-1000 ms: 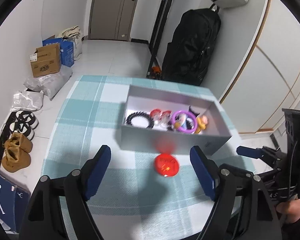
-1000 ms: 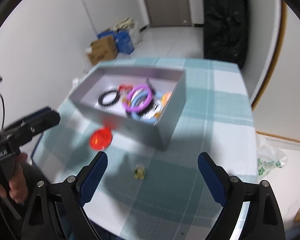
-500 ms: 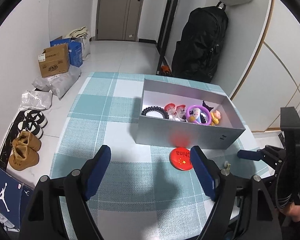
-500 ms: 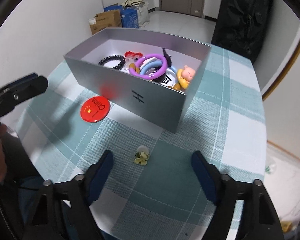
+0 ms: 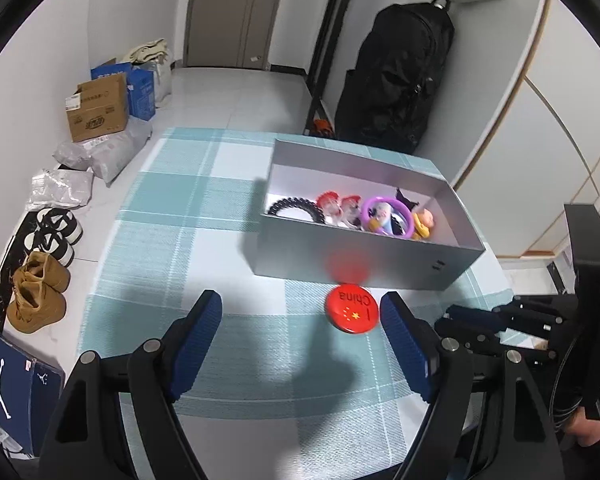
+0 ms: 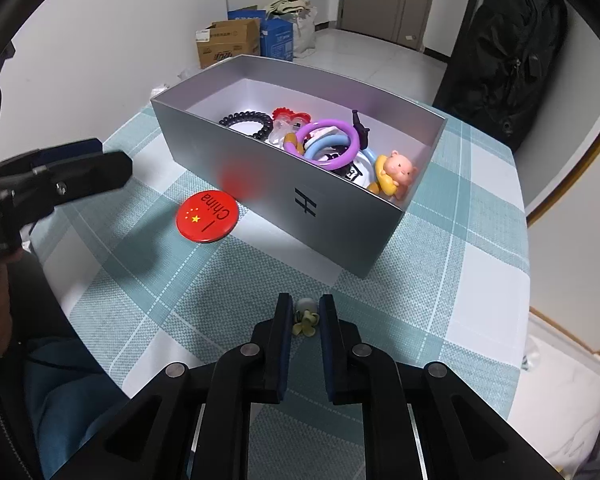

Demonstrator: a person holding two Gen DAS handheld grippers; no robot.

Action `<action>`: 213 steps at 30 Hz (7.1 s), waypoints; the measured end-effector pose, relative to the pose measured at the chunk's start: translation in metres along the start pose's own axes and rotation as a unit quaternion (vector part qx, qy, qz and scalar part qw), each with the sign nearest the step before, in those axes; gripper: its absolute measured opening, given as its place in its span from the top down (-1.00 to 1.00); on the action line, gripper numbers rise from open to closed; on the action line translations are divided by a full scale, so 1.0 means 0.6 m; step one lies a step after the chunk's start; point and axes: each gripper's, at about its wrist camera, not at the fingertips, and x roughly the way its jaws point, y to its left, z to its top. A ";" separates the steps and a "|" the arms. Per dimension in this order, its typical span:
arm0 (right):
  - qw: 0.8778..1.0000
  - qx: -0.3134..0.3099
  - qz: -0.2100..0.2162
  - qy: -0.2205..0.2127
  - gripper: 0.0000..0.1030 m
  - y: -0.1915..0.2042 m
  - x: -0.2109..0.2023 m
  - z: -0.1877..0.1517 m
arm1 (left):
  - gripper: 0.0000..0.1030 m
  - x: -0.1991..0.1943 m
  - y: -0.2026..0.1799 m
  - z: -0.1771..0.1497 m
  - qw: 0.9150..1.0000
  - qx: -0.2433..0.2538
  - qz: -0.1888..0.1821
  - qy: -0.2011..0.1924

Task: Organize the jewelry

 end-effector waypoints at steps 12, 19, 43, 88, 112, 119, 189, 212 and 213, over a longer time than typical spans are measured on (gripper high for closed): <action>0.998 0.057 0.029 -0.020 0.77 -0.043 -0.015 0.009 | -0.51 0.031 -0.033 -0.002 0.999 0.024 -0.004 0.035; 0.988 0.128 0.067 -0.047 0.76 -0.094 -0.030 0.017 | -0.51 0.048 -0.044 0.012 0.998 0.050 0.000 0.042; 0.945 0.247 0.194 -0.091 0.76 -0.157 -0.055 0.019 | 0.28 0.071 -0.070 0.007 0.992 0.101 -0.008 0.080; 0.945 0.196 0.223 -0.133 0.76 -0.145 -0.028 0.126 | 0.28 0.065 0.007 0.134 0.983 -0.082 -0.166 -0.009; 0.952 0.183 0.202 -0.140 0.71 -0.148 -0.028 0.129 | 0.22 0.093 -0.011 0.139 0.979 -0.079 -0.186 0.029; 0.949 0.193 0.197 -0.154 0.35 -0.157 -0.038 0.124 | -0.33 0.080 -0.015 0.139 0.980 -0.080 -0.182 0.018; 0.958 0.115 0.045 -0.260 -1.00 -0.075 -0.155 0.034 | -0.77 -0.074 -0.065 0.052 0.992 0.017 0.043 -0.121; 0.955 0.117 0.039 -0.270 -1.00 -0.078 -0.165 0.031 | -0.77 -0.079 -0.081 0.053 0.990 0.037 0.043 -0.132; 0.955 0.118 0.039 -0.270 -1.00 -0.079 -0.165 0.031 | -0.77 -0.080 -0.081 0.053 0.989 0.037 0.043 -0.133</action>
